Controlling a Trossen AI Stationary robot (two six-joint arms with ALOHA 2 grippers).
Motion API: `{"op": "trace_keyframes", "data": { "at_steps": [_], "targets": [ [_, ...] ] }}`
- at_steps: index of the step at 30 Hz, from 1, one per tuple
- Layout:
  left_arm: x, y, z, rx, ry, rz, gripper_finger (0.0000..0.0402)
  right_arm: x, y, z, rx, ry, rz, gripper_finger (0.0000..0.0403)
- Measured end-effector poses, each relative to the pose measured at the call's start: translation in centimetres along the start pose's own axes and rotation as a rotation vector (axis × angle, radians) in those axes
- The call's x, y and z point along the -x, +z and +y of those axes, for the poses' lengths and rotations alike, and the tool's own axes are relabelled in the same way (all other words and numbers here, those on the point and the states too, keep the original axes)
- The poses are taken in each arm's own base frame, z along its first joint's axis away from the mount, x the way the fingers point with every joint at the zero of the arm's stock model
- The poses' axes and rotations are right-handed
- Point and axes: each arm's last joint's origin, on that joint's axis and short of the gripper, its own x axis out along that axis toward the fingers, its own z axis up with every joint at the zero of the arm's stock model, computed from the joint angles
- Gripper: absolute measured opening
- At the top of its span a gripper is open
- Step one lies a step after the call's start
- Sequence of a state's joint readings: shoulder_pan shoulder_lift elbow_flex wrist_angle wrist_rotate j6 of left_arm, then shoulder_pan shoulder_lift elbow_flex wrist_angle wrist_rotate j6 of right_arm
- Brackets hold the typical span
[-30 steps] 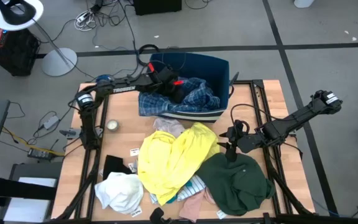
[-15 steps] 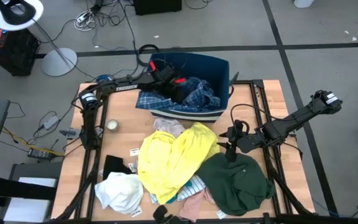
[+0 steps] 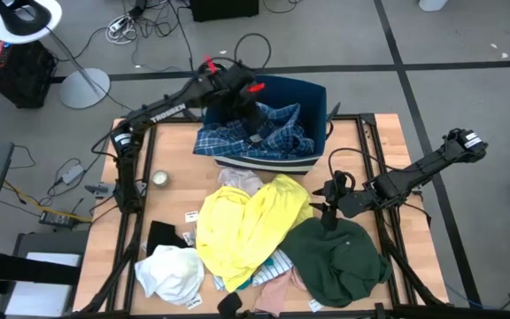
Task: Sort clothes
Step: Put the blue pants into the blue laundry bin
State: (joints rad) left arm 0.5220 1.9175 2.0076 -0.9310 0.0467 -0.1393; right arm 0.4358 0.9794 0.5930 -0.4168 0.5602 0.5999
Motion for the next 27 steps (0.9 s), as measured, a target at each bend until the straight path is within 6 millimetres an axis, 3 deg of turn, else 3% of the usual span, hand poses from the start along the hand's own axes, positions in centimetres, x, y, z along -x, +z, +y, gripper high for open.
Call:
{"op": "trace_keyframes", "data": {
  "at_steps": [8, 13, 18, 27],
  "targets": [
    [6.9, 1.5, -1.7, -0.053, 0.011, 0.011, 0.0157, 0.0, 0.0, 0.0, 0.002, -0.002, 0.003, 0.0187],
    [8.4, 0.1, -2.7, -0.050, 0.009, 0.142, 0.0157, 0.0, 0.0, 0.0, 0.002, -0.002, 0.003, 0.0187],
    [6.3, -1.6, -3.0, -0.058, 0.021, 0.291, 0.0157, 0.0, 0.0, 0.0, 0.002, -0.002, 0.003, 0.0187],
    [-2.0, -4.9, -1.8, 0.044, 0.000, 0.354, 0.0156, 0.0, 0.0, 0.0, -0.007, -0.001, 0.002, 0.0187]
  ]
}}
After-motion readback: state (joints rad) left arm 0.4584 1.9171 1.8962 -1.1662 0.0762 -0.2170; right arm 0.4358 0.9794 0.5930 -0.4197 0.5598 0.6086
